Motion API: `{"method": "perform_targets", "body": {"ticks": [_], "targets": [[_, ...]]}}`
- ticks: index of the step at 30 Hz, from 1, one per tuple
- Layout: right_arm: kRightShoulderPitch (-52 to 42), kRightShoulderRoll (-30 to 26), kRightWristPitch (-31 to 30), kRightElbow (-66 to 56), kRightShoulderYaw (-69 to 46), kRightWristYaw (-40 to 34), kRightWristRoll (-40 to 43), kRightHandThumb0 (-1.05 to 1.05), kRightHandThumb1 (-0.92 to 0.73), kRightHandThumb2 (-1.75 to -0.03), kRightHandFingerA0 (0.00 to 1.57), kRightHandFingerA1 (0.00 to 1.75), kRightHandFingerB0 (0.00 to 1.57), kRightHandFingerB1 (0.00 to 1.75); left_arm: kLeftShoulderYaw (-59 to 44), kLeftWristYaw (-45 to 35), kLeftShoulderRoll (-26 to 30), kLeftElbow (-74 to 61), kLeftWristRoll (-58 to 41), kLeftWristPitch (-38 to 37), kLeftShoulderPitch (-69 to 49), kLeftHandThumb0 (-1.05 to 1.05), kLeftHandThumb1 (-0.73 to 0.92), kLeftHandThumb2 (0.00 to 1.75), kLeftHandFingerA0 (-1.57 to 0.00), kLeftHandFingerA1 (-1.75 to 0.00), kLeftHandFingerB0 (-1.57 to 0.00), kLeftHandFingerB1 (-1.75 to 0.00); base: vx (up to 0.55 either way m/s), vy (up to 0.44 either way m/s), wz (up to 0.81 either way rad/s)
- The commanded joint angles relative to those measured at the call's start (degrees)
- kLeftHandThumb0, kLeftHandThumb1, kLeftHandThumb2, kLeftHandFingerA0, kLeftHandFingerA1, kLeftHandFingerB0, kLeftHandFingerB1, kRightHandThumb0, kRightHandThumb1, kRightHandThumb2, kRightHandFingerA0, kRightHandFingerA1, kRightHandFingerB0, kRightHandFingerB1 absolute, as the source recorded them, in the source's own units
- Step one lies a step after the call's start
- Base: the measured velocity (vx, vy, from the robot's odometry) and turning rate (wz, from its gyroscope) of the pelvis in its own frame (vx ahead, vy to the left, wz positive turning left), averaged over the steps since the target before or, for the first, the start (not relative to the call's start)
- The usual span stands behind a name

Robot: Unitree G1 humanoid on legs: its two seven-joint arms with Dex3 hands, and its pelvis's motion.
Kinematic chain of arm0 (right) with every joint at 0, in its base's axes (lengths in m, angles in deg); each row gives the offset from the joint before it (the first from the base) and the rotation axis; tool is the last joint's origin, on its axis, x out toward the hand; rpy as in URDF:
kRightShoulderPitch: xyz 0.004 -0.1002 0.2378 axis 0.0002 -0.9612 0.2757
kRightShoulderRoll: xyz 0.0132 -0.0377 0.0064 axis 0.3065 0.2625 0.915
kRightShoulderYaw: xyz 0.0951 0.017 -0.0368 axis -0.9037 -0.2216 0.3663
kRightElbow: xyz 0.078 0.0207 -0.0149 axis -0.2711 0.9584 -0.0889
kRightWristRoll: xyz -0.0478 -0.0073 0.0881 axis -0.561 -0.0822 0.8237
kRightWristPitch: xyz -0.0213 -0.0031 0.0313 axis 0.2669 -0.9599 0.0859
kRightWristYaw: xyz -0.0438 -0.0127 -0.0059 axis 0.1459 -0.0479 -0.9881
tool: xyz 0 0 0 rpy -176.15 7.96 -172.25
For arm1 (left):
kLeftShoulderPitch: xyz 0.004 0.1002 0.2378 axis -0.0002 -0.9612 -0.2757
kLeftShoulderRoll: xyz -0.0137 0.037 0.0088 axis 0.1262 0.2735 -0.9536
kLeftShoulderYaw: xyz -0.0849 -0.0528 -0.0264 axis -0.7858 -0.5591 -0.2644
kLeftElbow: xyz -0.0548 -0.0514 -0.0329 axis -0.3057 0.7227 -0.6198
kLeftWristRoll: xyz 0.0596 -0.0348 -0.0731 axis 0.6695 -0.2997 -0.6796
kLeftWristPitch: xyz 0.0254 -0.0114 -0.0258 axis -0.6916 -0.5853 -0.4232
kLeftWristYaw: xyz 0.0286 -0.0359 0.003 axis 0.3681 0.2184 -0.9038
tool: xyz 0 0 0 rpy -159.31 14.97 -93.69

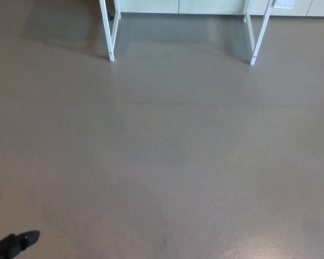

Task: The robot walk towards a table in front and then pushes a layer of a file tray back to its original position using its right hand

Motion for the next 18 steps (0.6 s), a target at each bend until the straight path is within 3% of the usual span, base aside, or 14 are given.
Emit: {"method": "perform_targets", "body": {"ticks": [1, 2, 3, 4, 7, 8, 12, 13, 14, 15, 16, 18], "targets": [[-1.22, -0.19, 1.62, -0.68, -0.73, 3.04, 3.35, -0.71, -0.23, -0.6, 1.03, 0.48, 0.87, 0.45, -0.08, -2.59, 1.36, -0.78, -1.17, 2.26, -1.41, -0.12, 0.72, 0.6, -0.46, -0.44, -0.3, -0.36, 0.0, 0.0, 0.0], [-1.34, -0.16, 1.1, -0.9, -0.72, 2.79, 3.36, -0.71, -0.22, -0.6, 1.04, 0.49, 0.88, 0.45, -0.18, -3.28, 1.36, -0.71, -1.67, 2.31, -1.54, -0.08, 0.54, 0.92, -0.35, -0.57, -0.16, -0.48, 0.0, 0.0, 0.0], [-1.42, -0.23, 1.58, -0.73, -0.52, 2.49, 2.97, -0.73, -0.23, -0.6, 1.03, 0.48, 0.87, 0.45, -0.27, -3.45, 1.36, -0.7, -1.77, 2.16, -1.76, -0.09, 0.54, 0.92, -0.35, -0.57, -0.16, -0.48, 0.0, 0.0, 0.0], [-1.44, -0.26, 1.74, -0.63, -0.44, 2.44, 2.86, -0.73, -0.23, -0.6, 1.02, 0.48, 0.87, 0.45, -0.23, -3.44, 1.43, -0.73, -1.61, 2.0, -1.93, -0.13, 0.72, 0.61, -0.45, -0.44, -0.29, -0.36, 0.0, 0.0, 0.0], [-1.49, -0.13, 1.42, -0.49, -0.69, 3.12, 3.72, -0.71, -0.2, -0.58, 0.99, 0.47, 0.87, 0.45, -0.42, -3.41, 1.24, -1.32, -1.9, 2.72, -2.4, -0.13, 0.72, 0.6, -0.45, -0.43, -0.3, -0.36, 0.0, 0.0, 0.0], [-1.55, -0.08, 1.41, -0.54, -0.69, 3.33, 3.93, -0.71, -0.22, -0.59, 1.0, 0.46, 0.89, 0.45, -0.47, -3.68, 1.2, -1.17, -2.13, 2.61, -2.6, -0.09, 0.53, 0.91, -0.34, -0.56, -0.17, -0.48, 0.0, 0.0, 0.0], [-1.57, -0.29, 2.12, -0.03, -0.27, 3.13, 3.31, -0.74, -0.22, -0.6, 1.01, 0.47, 0.87, 0.44, -0.31, -3.49, 1.23, -0.29, -1.66, 1.96, -2.53, -0.1, 0.52, 0.91, -0.34, -0.56, -0.18, -0.49, 0.1, 0.031, 0.05], [-1.43, -0.31, 2.45, 0.41, -0.37, 3.48, 3.6, -0.74, -0.23, -0.6, 1.02, 0.46, 0.88, 0.44, 0.08, -3.11, 1.38, -0.57, -0.94, 1.76, -2.78, -0.15, 0.7, 0.61, -0.45, -0.44, -0.31, -0.37, -0.07, -0.015, 0.14], [-1.42, -0.45, 2.79, 0.69, -0.35, 3.84, 3.62, -0.74, -0.21, -0.6, 1.01, 0.47, 0.87, 0.45, 0.28, -3.42, 1.56, -0.92, -0.98, 2.22, -2.87, -0.11, 0.53, 0.91, -0.34, -0.56, -0.17, -0.48, -0.02, -0.001, 0.11], [-1.43, -0.52, 2.93, 0.78, -0.32, 3.96, 3.6, -0.74, -0.21, -0.6, 1.01, 0.47, 0.87, 0.45, 0.31, -3.6, 1.63, -1.04, -1.13, 2.46, -2.88, -0.11, 0.53, 0.91, -0.34, -0.56, -0.17, -0.48, -0.03, 0.01, 0.45], [-1.3, -0.54, 3.06, 0.9, -0.3, 3.85, 3.54, -0.74, -0.22, -0.6, 1.02, 0.47, 0.88, 0.45, 0.32, -3.44, 1.59, -1.0, -1.11, 2.47, -2.79, -0.15, 0.71, 0.61, -0.44, -0.44, -0.3, -0.37, -0.04, 0.015, 0.27], [-1.0, -0.7, 3.48, 1.44, -0.16, 3.75, 3.35, -0.75, -0.21, -0.6, 1.02, 0.47, 0.87, 0.45, 0.58, -3.42, 1.8, -0.95, -0.71, 1.51, -2.98, -0.15, 0.71, 0.61, -0.44, -0.45, -0.3, -0.38, -0.02, 0.019, -0.09]]}}
